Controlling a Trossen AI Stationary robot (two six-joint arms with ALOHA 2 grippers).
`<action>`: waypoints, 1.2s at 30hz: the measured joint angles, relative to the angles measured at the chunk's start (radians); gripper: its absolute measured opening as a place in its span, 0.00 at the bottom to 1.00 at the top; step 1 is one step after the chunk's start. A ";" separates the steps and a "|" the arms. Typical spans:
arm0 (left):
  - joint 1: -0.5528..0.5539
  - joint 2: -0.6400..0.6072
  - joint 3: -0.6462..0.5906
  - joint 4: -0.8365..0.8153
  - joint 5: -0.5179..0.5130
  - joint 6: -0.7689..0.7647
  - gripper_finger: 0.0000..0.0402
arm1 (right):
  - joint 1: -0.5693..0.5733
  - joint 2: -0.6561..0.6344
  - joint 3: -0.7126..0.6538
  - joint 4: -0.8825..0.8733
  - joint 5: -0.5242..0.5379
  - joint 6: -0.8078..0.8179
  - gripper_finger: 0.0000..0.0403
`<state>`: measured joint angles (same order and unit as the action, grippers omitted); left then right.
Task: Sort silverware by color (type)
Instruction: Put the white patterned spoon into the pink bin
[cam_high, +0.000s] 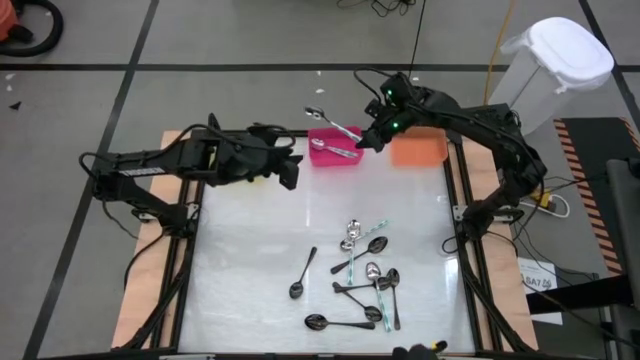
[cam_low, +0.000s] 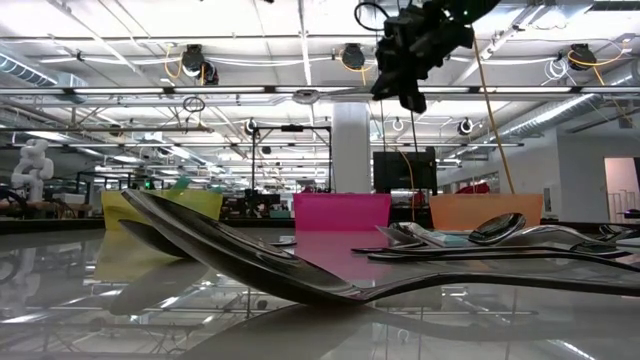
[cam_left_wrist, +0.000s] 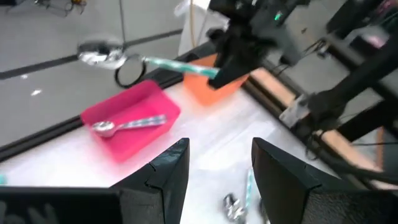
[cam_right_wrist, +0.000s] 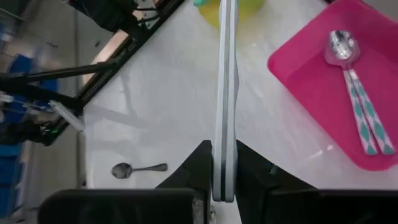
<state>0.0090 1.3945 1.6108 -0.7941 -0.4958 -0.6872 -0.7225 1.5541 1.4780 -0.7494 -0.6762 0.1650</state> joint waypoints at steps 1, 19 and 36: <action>0.001 0.000 0.000 -0.027 0.000 -0.018 0.43 | -0.009 0.006 0.000 -0.004 -0.012 -0.005 0.09; 0.002 0.000 -0.001 -0.234 0.159 0.103 0.43 | -0.037 0.207 0.000 -0.057 -0.040 -0.064 0.09; 0.002 0.000 -0.001 -0.304 0.155 0.128 0.43 | -0.031 0.246 0.000 -0.055 0.106 -0.077 0.09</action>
<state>0.0105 1.3945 1.6100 -1.0978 -0.3405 -0.5588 -0.7539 1.8001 1.4780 -0.8047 -0.5705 0.0879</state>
